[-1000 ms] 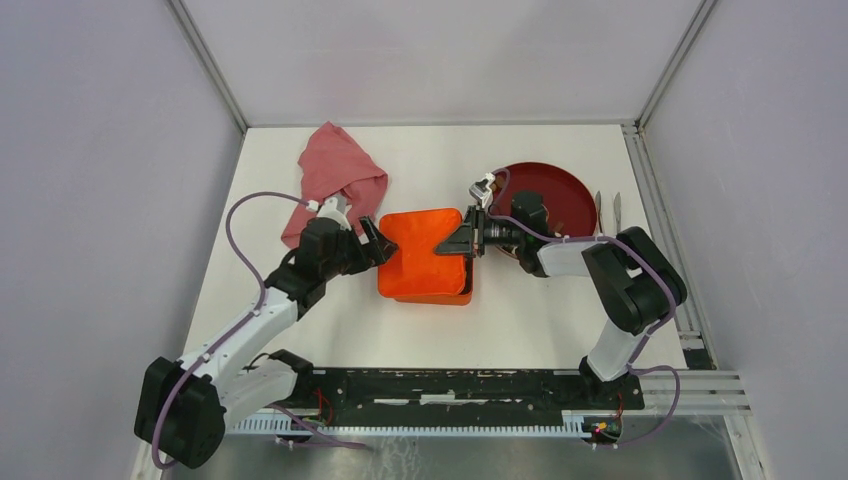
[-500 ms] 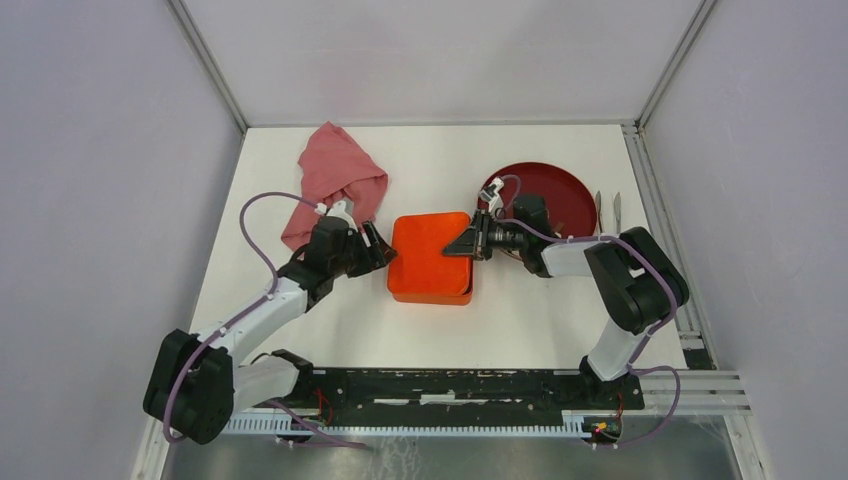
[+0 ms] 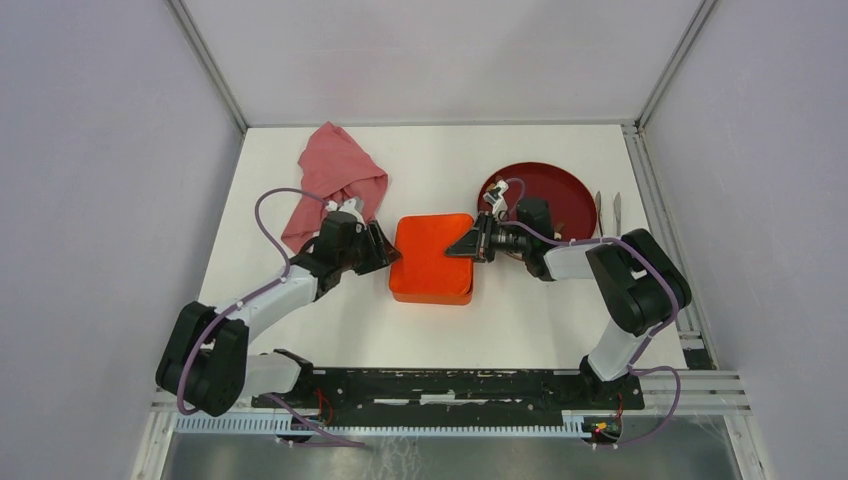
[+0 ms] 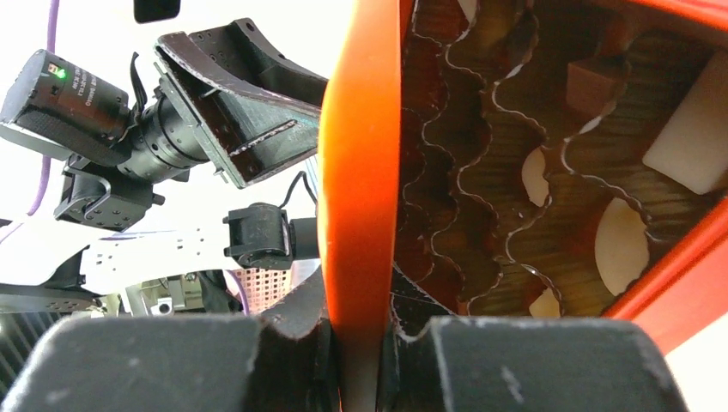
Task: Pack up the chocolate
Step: Close the box lid on the packing box.
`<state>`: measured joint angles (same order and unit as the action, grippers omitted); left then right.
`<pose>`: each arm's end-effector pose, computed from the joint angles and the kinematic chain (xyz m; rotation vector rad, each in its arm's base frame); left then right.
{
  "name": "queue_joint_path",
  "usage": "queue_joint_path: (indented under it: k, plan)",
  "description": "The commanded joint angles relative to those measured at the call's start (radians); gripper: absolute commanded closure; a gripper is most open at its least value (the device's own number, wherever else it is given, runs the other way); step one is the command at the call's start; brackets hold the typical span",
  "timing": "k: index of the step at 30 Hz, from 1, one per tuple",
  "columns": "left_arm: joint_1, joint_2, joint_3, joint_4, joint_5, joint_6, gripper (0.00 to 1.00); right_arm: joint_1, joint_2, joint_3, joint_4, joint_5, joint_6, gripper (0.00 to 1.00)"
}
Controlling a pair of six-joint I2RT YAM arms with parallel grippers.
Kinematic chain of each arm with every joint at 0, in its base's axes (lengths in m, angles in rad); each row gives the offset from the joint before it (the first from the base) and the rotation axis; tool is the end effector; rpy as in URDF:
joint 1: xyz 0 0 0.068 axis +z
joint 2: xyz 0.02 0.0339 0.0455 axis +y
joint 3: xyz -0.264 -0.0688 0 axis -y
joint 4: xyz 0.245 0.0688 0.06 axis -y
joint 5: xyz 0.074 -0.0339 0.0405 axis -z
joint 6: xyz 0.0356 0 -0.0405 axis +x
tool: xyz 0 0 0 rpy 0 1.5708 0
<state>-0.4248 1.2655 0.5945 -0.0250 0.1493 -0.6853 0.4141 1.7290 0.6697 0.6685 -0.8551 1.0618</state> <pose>0.2289 -0.1094 0.1899 -0.2257 2.3610 -0.7348 0.2857 0.1549 0.1528 0.0632 2.2796 1.7179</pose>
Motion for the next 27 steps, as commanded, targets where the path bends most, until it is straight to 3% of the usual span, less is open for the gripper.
queue_joint_path:
  k: [1,8,18,27]
  plan:
    - [0.003,0.017,0.055,0.056,0.037,0.041,0.43,-0.007,-0.012,0.001,0.128,-0.008,0.073,0.96]
    - [0.002,0.024,0.089,0.042,0.051,0.044,0.42,-0.004,-0.013,-0.014,0.186,-0.005,0.126,0.97]
    - [0.001,0.036,0.093,0.031,0.035,0.050,0.40,-0.004,-0.034,-0.020,0.063,0.008,0.037,0.97]
    - [0.001,0.039,0.082,0.031,0.047,0.049,0.41,-0.013,-0.030,-0.022,0.058,0.013,0.038,0.96]
